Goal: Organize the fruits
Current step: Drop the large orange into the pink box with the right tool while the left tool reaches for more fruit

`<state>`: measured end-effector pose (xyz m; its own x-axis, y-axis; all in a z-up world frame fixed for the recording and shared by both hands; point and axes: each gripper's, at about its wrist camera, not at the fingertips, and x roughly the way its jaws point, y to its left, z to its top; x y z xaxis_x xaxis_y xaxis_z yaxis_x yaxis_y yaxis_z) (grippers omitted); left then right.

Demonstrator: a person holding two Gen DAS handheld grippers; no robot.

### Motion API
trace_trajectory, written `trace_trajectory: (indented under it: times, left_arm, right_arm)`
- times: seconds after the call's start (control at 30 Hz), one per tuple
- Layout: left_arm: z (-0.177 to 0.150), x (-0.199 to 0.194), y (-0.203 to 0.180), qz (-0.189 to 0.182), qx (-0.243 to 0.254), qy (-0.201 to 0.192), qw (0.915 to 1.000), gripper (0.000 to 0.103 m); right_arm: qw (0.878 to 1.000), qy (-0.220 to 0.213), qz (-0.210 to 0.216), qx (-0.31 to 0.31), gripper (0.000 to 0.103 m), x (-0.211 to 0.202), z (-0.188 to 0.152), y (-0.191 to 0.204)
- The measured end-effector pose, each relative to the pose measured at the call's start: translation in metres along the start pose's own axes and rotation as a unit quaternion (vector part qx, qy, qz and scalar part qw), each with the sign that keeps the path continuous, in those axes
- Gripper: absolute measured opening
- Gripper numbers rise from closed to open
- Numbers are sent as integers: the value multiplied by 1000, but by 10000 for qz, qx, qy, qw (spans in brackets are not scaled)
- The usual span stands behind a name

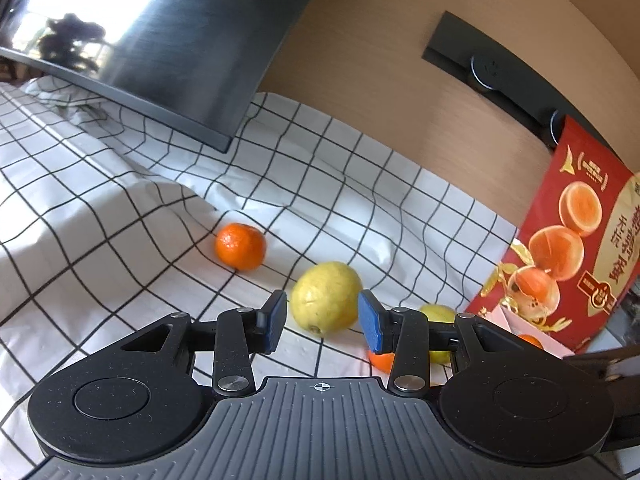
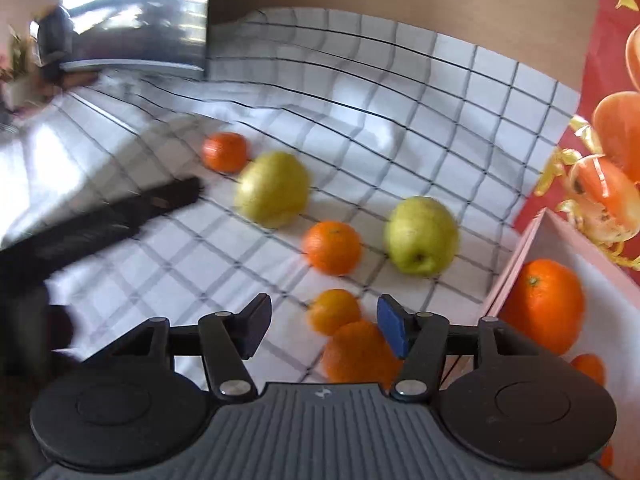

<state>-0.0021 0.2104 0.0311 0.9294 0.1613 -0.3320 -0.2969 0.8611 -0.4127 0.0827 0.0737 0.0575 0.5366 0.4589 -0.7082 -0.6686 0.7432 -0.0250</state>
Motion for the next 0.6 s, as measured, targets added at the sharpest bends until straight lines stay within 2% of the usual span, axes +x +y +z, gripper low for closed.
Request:
trace_trajectory:
  times: [0.13,0.27,0.33,0.4,0.47,0.6]
  left_arm:
    - [-1,2,1,22,-17,40,10000,44]
    - [-2,5,3,-61,-52,157,9998,44]
    - [-3,8,2,-161,-10,267,9995,44]
    - [-5,10,-3,-291,118,376,9988,44]
    - [-8,12,-12,-424,362,467,9974,44]
    - [-17,12,-32,-690,908,598,9917,44]
  right_arm:
    - [9984,-121,-467,-289,58,-8,-7,8]
    - [9964,-49,-724,-445,57,0,-23,15]
    - [9938,-221,-940,-555,57,-5,-31,21]
    - [9940,-177,-888,-610,56,-10,-43,25]
    - [9940,-144,-771,-760,43,-19,-57,31]
    - [9950,-259,-567,-775,42,-44,-84,30]
